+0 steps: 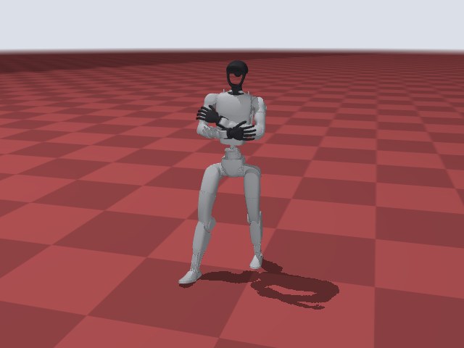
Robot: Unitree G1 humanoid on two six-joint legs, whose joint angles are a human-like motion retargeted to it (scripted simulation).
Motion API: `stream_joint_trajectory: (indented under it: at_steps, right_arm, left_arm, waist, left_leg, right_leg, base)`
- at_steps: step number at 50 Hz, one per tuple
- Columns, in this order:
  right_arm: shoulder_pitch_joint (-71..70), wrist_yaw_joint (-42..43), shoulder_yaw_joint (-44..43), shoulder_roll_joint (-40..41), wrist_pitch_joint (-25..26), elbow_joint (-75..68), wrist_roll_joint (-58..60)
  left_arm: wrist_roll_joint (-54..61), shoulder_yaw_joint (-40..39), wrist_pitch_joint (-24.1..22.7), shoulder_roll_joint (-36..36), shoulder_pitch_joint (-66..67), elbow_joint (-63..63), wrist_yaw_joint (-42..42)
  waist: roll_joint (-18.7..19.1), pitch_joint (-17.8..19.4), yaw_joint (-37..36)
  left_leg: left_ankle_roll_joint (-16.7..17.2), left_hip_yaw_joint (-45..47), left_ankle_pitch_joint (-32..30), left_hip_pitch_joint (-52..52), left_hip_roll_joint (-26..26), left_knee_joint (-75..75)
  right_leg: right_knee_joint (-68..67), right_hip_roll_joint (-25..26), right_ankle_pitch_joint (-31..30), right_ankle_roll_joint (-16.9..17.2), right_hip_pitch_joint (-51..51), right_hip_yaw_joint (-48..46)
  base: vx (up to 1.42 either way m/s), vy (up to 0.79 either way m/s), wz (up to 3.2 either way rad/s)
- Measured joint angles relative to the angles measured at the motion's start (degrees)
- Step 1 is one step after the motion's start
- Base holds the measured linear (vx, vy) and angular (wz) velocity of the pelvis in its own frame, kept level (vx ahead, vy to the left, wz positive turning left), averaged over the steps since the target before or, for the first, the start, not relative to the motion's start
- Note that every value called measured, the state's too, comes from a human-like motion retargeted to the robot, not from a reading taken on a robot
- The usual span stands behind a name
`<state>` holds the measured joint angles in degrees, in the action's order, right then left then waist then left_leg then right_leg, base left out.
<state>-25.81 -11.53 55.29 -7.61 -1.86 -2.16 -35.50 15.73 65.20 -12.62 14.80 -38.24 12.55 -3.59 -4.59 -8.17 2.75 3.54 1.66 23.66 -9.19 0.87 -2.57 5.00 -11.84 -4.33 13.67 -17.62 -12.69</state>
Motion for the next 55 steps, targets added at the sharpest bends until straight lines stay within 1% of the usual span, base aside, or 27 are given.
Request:
stream_joint_trajectory:
  at_steps: [2, 5, 8, 10, 12, 15, 18, 20, 23, 25, 27, 30, 33, 35, 37, 40, 43, 46, 50, 53, 55]
  right_arm:
    - [0.6, -0.3, 0.2, 0.3, -0.3, 0.0, 0.6]
    - [0.4, -0.8, -0.1, -0.1, -0.6, -0.2, 0.4]
    - [0.9, -0.5, -0.5, -0.5, -0.3, -0.2, -0.7]
    - [1.3, -0.2, -0.8, -0.7, -0.2, 0.0, -1.5]
    - [1.9, 0.3, -0.9, -0.7, -0.2, 0.2, -2.6]
    - [2.9, 0.9, -1.3, -1.1, -0.3, 0.8, -3.6]
    - [2.2, 1.6, -1.1, -0.4, -0.7, 0.6, -3.2]
    - [1.9, 1.9, -0.9, 0.2, -0.9, 0.5, -2.8]
    - [1.6, 1.9, -0.8, 0.8, -0.9, 0.2, -1.9]
    - [1.6, 1.8, -0.8, 1.0, -0.7, 0.0, -1.1]
    - [1.6, 1.6, -0.9, 1.1, -0.7, -0.2, -0.3]
    - [1.5, 1.3, -1.1, 1.0, -0.9, -0.3, 0.3]
    - [1.2, 1.1, -1.1, 0.7, -1.6, -0.4, 0.3]
    - [0.9, 1.0, -1.0, 0.6, -2.1, -0.4, 0.4]
    - [0.5, 0.9, -0.9, 0.6, -2.5, -0.4, 0.4]
    - [0.2, 1.2, -0.7, 0.8, -2.8, -0.4, 0.2]
    - [0.2, 1.6, -0.9, 1.0, -2.7, -0.5, -0.2]
    - [-0.1, 1.8, -1.3, 0.9, -2.2, -0.3, -1.1]
    - [0.8, 1.4, -1.6, 1.2, -1.9, -0.5, -2.2]
    - [1.9, -0.1, -1.6, 1.3, -2.0, -0.6, -2.5]
    - [2.6, -1.1, -1.5, 1.3, -2.2, -0.5, -2.1]
  left_arm:
    - [-0.5, 0.5, -0.6, -0.2, 0.7, -0.1, 0.1]
    - [-0.3, 0.2, -1.2, -0.5, -0.1, -0.6, 0.4]
    - [0.0, 0.3, -0.6, -0.8, -0.9, -0.9, 0.5]
    - [-0.3, 0.5, -0.1, -1.0, -1.2, -1.0, 0.4]
    - [-1.2, 0.8, 0.4, -1.1, -1.4, -1.1, 0.1]
    - [-2.1, 1.3, 0.5, -1.2, -1.2, -1.0, -0.7]
    - [-4.3, 1.4, 0.7, -0.2, -2.0, -0.6, -1.3]
    - [-4.9, 1.5, 0.6, 0.5, -2.3, -0.3, -1.6]
    - [-5.0, 1.4, 0.7, 1.2, -2.4, 0.1, -1.5]
    - [-4.6, 1.2, 0.8, 1.5, -2.4, 0.4, -1.1]
    - [-3.8, 0.9, 1.0, 1.6, -2.4, 0.6, -0.6]
    - [-2.7, 0.5, 1.0, 1.7, -2.6, 0.9, -0.2]
    - [-2.3, 0.1, 0.6, 1.6, -2.7, 1.0, -0.3]
    - [-2.4, 0.0, 0.3, 1.6, -2.8, 1.0, -0.5]
    - [-2.8, 0.0, -0.1, 1.6, -2.9, 1.0, -0.9]
    - [-3.5, 0.2, -0.3, 1.7, -3.2, 1.1, -1.2]
    - [-3.9, 0.5, 0.0, 1.8, -3.5, 1.2, -1.5]
    - [-3.6, 0.4, 0.7, 2.0, -4.5, 1.3, -2.0]
    - [-2.9, 0.2, 1.5, 1.9, -4.3, 1.3, -3.2]
    - [-2.5, 0.0, 1.4, 1.6, -3.0, 1.1, -4.7]
    - [-2.7, 0.0, 1.1, 1.3, -2.0, 0.8, -5.3]
  waist:
    - [0.3, -0.5, 0.4]
    - [0.2, -1.3, 0.6]
    - [-0.5, -2.7, 0.1]
    - [-1.2, -3.7, -0.5]
    - [-2.3, -5.0, -1.2]
    - [-4.2, -8.1, -2.0]
    - [-5.9, -9.4, -2.5]
    - [-6.9, -9.6, -3.5]
    - [-7.7, -9.3, -6.2]
    - [-7.6, -8.7, -8.3]
    - [-6.6, -7.9, -10.4]
    - [-4.2, -6.6, -12.9]
    - [-1.8, -5.4, -14.0]
    - [-0.7, -4.6, -14.4]
    - [-0.2, -4.1, -14.5]
    - [-0.2, -3.7, -14.4]
    - [-0.7, -3.8, -14.5]
    - [-0.6, -4.3, -14.6]
    - [-0.2, -5.3, -14.3]
    - [0.8, -6.5, -13.6]
    - [1.4, -7.9, -13.3]
  left_leg:
    - [0.0, -1.2, 0.3, -2.0, -0.8, 0.2]
    - [-0.4, -3.0, -0.2, -4.1, -0.8, -0.1]
    - [-1.4, -4.3, -2.9, -5.1, -0.5, -2.6]
    - [-2.2, -4.2, -6.0, -4.8, -0.3, -6.0]
    - [-3.3, -2.6, -9.6, -2.4, 0.2, -12.0]
    - [-5.0, 1.6, -12.9, 5.5, 1.2, -25.5]
    - [-7.1, 6.7, -11.4, 14.2, 1.5, -37.0]
    - [-8.4, 9.5, -9.0, 18.0, 2.2, -39.8]
    - [-9.1, 11.9, -6.3, 21.3, 4.0, -35.6]
    - [-8.7, 12.1, -6.5, 22.2, 5.2, -28.8]
    - [-7.8, 11.3, -8.6, 22.3, 5.5, -20.2]
    - [-5.9, 10.0, -12.7, 22.2, 4.4, -8.1]
    - [-3.7, 10.4, -16.0, 22.7, 2.9, 0.5]
    - [-1.9, 12.3, -17.8, 23.3, 2.1, 4.8]
    - [-0.2, 15.6, -18.5, 24.1, 1.5, 7.5]
    - [1.8, 22.1, -16.5, 26.1, 0.8, 7.6]
    - [2.3, 28.0, -14.2, 26.3, 0.2, 7.6]
    - [1.8, 30.7, -14.3, 25.1, -0.6, 7.6]
    - [1.0, 29.0, -16.7, 21.5, -1.4, 7.6]
    - [0.5, 26.0, -16.6, 18.0, -2.3, 7.6]
    - [0.1, 24.1, -15.3, 16.5, -3.3, 7.0]
  right_leg:
    - [0.0, -0.3, 1.1, 1.2, 0.5, -0.9]
    - [0.0, -1.4, -0.8, 1.0, 2.2, -2.1]
    - [0.0, -2.4, -3.2, -0.1, 5.4, -2.6]
    - [0.0, -2.8, -3.1, -0.7, 7.5, -2.6]
    - [0.0, -3.5, -1.7, -1.0, 9.4, -2.4]
    - [-0.1, -4.8, 0.7, -0.7, 10.5, -2.5]
    - [-0.8, -5.7, 2.8, -0.2, 10.6, -2.3]
    - [-1.4, -6.1, 4.1, 0.3, 10.8, -1.6]
    - [-2.2, -5.9, 5.8, 0.9, 11.2, 0.2]
    - [-2.6, -5.1, 6.9, 1.2, 11.6, 1.5]
    - [-3.1, -3.6, 8.0, 1.1, 12.5, 2.6]
    - [-3.9, -0.5, 9.9, 0.6, 14.5, 3.8]
    - [-4.7, 2.0, 12.0, -0.2, 17.3, 4.3]
    - [-5.2, 3.1, 13.4, -0.9, 19.1, 4.4]
    - [-5.6, 3.7, 14.6, -1.8, 20.9, 4.5]
    - [-5.8, 3.8, 15.8, -2.8, 23.4, 4.7]
    - [-6.2, 3.9, 16.6, -3.3, 25.6, 5.1]
    - [-7.1, 4.6, 16.7, -4.2, 27.4, 5.9]
    - [-11.2, 5.6, 14.6, -5.6, 29.6, 6.9]
    - [-20.5, 6.6, 8.3, -6.6, 28.1, 7.5]
    - [-31.1, 7.2, 2.4, -6.6, 23.7, 7.9]
  base:
    - [0.58, -0.21, 0.6]
    - [0.59, -0.26, 0.51]
    - [0.59, -0.32, 0.33]
    - [0.58, -0.35, 0.14]
    - [0.56, -0.36, 0.07]
    - [0.5, -0.34, 0.11]
    - [0.43, -0.28, 0.0]
    - [0.41, -0.22, -0.29]
    - [0.4, -0.17, -0.56]
    - [0.4, -0.12, -0.71]
    - [0.41, -0.08, -0.73]
    - [0.42, -0.05, -0.61]
    - [0.44, -0.01, -0.39]
    - [0.45, 0.01, -0.3]
    - [0.46, 0.03, -0.27]
    - [0.49, 0.06, -0.24]
    - [0.53, 0.09, -0.27]
    - [0.57, 0.13, -0.27]
    - [0.62, 0.18, -0.08]
    - [0.63, 0.24, 0.2]
    - [0.59, 0.25, 0.36]
